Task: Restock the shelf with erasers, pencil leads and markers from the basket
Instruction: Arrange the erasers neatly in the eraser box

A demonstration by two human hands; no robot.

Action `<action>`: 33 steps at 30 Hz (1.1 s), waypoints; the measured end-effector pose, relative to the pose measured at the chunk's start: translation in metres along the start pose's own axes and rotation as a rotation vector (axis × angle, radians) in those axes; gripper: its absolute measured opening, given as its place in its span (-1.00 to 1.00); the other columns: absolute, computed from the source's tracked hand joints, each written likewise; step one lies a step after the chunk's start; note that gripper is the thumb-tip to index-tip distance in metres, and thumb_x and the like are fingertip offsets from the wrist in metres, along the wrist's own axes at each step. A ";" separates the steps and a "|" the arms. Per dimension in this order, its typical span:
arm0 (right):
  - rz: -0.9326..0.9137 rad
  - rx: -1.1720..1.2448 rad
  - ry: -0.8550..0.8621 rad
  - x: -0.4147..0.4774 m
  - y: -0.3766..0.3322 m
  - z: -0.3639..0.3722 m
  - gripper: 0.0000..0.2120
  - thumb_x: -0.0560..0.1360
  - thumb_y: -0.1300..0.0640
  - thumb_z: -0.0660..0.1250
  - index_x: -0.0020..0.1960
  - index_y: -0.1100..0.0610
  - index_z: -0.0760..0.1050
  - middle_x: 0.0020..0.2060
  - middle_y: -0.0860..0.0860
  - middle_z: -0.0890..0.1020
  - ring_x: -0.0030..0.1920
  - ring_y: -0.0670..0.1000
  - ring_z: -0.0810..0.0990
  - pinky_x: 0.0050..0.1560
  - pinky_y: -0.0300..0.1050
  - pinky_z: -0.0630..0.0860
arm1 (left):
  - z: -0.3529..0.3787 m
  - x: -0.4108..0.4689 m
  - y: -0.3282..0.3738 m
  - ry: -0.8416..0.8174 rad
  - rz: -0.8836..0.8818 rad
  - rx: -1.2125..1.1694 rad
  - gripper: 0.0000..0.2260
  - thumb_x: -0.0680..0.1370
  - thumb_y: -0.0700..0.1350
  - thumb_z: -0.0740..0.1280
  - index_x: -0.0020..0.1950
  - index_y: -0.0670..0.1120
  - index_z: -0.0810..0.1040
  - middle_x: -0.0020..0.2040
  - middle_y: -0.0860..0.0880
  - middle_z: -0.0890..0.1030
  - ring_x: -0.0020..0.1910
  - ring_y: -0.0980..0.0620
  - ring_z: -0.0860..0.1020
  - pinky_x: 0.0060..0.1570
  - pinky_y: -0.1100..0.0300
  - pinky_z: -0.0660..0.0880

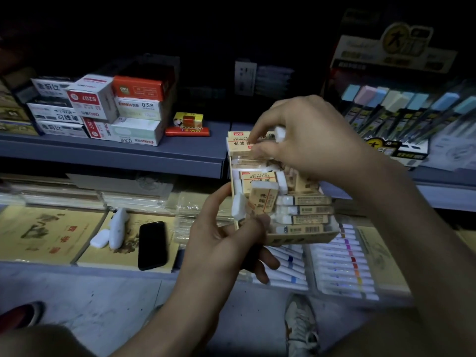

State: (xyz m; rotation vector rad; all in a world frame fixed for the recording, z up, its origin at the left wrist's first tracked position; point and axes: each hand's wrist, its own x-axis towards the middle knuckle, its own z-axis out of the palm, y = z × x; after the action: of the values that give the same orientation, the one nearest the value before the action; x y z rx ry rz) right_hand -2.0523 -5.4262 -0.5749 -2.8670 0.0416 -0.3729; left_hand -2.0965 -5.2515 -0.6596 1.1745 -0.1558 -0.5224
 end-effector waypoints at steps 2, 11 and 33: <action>0.092 0.058 0.046 -0.003 0.002 -0.013 -0.92 0.48 -0.08 0.51 -0.05 -0.12 0.68 -0.10 -0.19 0.68 -0.07 -0.10 0.64 0.01 0.01 0.58 | 0.000 0.000 0.000 0.003 -0.001 0.004 -0.53 0.54 -0.28 0.43 0.40 0.06 0.49 -0.32 -0.19 0.66 -0.47 -0.18 0.58 -0.50 0.14 0.48; 0.504 -0.086 -0.199 -0.011 -0.001 -0.024 -0.46 0.20 -0.32 0.63 -0.09 0.07 0.61 -0.15 0.03 0.65 -0.10 0.14 0.62 0.00 0.10 0.63 | 0.000 -0.002 0.000 0.018 -0.004 0.021 -0.55 0.54 -0.26 0.43 0.37 0.10 0.50 -0.35 -0.28 0.64 -0.49 -0.18 0.57 -0.50 0.15 0.48; 0.091 0.342 -0.176 -0.020 -0.006 -0.030 -0.85 0.40 -0.09 0.58 -0.15 -0.04 0.72 -0.26 -0.16 0.70 -0.25 -0.24 0.63 -0.28 -0.25 0.49 | 0.002 0.001 0.000 0.022 0.004 0.030 -0.55 0.56 -0.27 0.41 0.42 0.00 0.48 -0.36 -0.24 0.64 -0.47 -0.19 0.58 -0.50 0.14 0.47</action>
State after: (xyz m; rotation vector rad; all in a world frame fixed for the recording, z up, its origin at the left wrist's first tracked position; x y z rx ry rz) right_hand -2.0795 -5.4264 -0.5504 -2.5368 0.0691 -0.0961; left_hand -2.0963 -5.2540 -0.6593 1.2088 -0.1478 -0.5046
